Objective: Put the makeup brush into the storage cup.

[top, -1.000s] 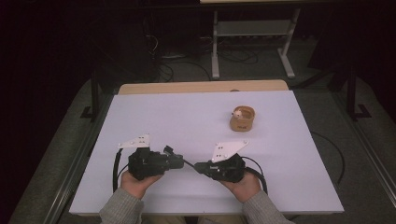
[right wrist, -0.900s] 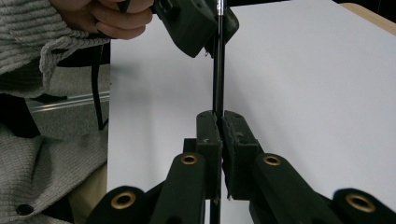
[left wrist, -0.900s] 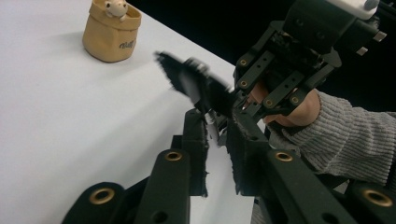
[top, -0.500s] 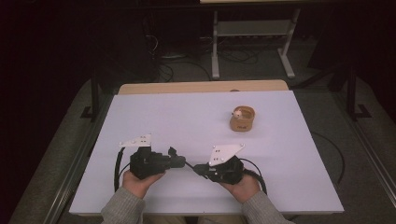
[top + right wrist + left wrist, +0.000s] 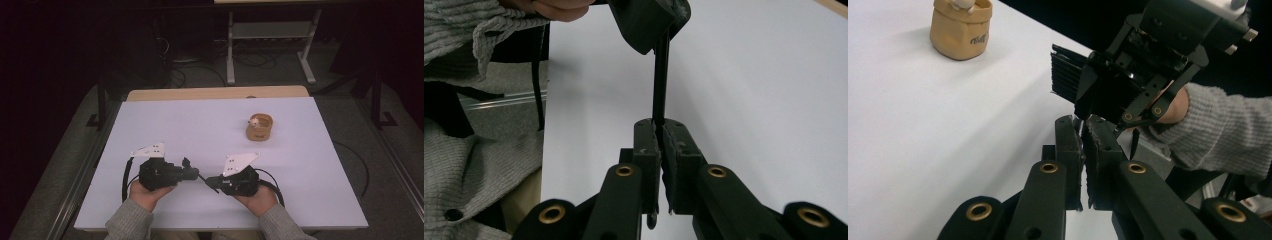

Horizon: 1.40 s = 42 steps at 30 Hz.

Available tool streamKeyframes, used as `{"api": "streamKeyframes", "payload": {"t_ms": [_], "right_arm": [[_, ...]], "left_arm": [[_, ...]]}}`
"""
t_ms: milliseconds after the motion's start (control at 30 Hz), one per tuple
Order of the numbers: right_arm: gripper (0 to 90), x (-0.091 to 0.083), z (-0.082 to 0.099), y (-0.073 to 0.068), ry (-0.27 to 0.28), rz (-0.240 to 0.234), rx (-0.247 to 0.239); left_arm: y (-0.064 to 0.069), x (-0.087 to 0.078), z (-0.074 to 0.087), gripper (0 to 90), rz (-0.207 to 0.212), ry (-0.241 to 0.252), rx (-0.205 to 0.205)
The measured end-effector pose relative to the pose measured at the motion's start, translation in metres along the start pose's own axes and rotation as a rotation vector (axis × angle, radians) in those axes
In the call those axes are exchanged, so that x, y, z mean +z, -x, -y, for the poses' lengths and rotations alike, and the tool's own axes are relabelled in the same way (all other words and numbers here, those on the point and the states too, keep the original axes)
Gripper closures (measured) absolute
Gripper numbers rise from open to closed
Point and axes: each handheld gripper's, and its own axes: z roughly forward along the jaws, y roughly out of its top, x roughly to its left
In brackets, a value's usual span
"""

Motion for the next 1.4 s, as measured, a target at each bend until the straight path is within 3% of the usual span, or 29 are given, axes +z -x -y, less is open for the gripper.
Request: {"api": "streamKeyframes", "payload": {"t_ms": [200, 400, 467, 600, 667, 700, 1000, 1167, 1400], "right_arm": [[80.1, 0.002, -0.005, 0.003, -0.029, -0.021, 0.008], [72.5, 0.005, -0.018, 0.007, -0.078, -0.021, -0.014], [72.5, 0.007, -0.023, 0.006, -0.089, -0.028, -0.002], [74.2, 0.012, -0.031, 0.006, -0.123, -0.039, -0.037], [74.9, 0.013, -0.032, 0.005, -0.126, -0.04, -0.03], [78.0, 0.015, -0.033, 0.005, -0.133, -0.046, -0.053], [84.5, 0.019, -0.031, 0.006, -0.137, -0.075, -0.035], [84.8, 0.016, -0.027, 0.008, -0.131, -0.078, -0.008], [84.9, 0.008, -0.016, 0.017, -0.118, -0.075, 0.049]], "left_arm": [[0.003, 0.002, -0.004, 85.7, -0.012, -0.037, 0.033], [0.006, 0.002, -0.008, 85.7, -0.045, -0.086, 0.058], [0.007, 0.002, -0.01, 85.7, -0.06, -0.115, 0.076], [0.01, 0.003, -0.012, 85.7, -0.066, -0.142, 0.097], [0.01, 0.003, -0.013, 85.7, -0.07, -0.159, 0.112], [0.011, 0.005, -0.013, 85.7, -0.072, -0.173, 0.123], [0.011, 0.007, -0.012, 85.4, -0.062, -0.185, 0.123], [0.012, 0.004, -0.012, 75.1, -0.091, -0.182, 0.133], [0.009, -0.005, -0.005, 72.1, -0.121, -0.175, 0.115]]}}
